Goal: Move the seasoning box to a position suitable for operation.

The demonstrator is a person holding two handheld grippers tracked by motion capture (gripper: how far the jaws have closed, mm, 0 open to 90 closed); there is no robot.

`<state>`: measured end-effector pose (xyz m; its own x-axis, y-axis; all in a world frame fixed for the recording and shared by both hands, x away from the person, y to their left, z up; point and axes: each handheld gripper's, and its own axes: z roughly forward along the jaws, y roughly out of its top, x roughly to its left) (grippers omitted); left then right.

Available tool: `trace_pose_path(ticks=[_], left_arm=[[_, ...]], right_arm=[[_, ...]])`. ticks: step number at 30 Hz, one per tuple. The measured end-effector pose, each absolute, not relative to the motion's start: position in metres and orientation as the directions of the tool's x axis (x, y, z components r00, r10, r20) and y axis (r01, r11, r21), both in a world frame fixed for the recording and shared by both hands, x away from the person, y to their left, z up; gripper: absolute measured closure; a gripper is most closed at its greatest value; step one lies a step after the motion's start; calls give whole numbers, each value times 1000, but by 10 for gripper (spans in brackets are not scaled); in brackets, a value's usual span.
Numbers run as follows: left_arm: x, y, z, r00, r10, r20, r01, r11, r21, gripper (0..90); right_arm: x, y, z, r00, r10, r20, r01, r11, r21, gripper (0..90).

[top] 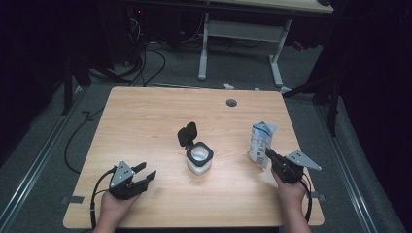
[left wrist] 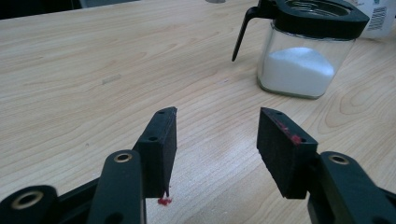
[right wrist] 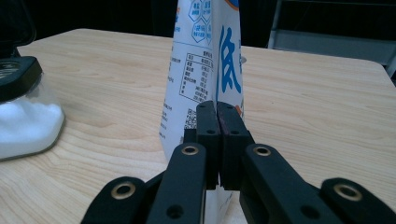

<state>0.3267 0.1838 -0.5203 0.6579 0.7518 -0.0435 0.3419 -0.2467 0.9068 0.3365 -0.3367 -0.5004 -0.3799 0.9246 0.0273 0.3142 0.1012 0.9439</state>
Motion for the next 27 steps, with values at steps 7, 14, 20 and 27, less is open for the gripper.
trace_pose_path(ticks=[7,14,20,27], left_arm=[[330,182,-521,663,747,-51,347,-247,905,478],[331,180,-521,671,740,-46,346,-257,902,477],[332,180,-521,670,741,-47,347,-256,903,477],[332,181,-522,669,741,-47,348,-256,902,477]], right_arm=[[333,-336,-503,-377,926,25,325,107,940,882],[330,-336,-504,-377,926,19,326,113,939,875],[329,-334,-503,-383,924,13,329,123,937,868],[329,-333,-504,-379,925,14,331,122,936,856]])
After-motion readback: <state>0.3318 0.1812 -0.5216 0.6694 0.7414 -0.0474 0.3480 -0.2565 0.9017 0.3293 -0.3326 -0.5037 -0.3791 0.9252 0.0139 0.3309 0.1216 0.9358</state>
